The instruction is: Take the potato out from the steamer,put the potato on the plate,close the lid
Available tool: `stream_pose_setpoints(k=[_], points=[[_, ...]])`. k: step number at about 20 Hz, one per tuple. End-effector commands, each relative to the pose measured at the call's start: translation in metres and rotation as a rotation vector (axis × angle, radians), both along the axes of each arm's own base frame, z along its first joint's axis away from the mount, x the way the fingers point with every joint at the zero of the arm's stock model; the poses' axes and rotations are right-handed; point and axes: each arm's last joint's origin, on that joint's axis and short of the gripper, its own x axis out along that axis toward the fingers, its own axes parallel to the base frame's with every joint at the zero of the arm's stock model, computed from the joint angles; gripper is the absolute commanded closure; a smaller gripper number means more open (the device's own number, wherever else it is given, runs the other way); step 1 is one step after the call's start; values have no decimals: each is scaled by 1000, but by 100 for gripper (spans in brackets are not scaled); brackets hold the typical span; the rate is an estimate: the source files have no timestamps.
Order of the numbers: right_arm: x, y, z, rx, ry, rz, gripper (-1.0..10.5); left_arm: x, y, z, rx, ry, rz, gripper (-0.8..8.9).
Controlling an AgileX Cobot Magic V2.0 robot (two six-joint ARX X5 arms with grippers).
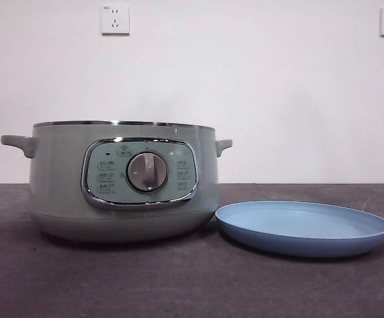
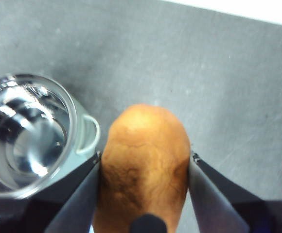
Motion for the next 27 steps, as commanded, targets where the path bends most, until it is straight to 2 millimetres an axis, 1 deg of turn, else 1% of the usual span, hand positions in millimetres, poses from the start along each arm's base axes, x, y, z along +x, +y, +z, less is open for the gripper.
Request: stream_pose_setpoints(k=[1,3,5,11,16,18,20,24,26,27], points=[[10,2,-20,-15,91,-7,962,-3,2,11,-30,-81,-10,822],[16,7,-41,-31,171,7,962,-3,2,11,-31,-82,-10,822],[21,11,-65,-21,264,37,962,-3,2,11,-31,-82,-10,822],[38,21,-151,-56,418,38,962,-3,2,11,-32,-84,-10,822],[35,38,-228,-54,454,50,962,-3,2,11,-31,-83,-10,822],[29,45,-255,-51,448,57,962,-3,2,11,-31,-83,-10,822],[23,47,-278,-48,441,53,962,-3,2,11,-31,-82,-10,822],[15,45,-304,-58,457,45,962,-3,2,11,-31,-82,-10,822],[14,44,-309,-79,469,34,961,-3,2,11,-31,-82,-11,822],[14,44,-309,-75,470,34,925,-3,2,11,-31,-82,-11,822]])
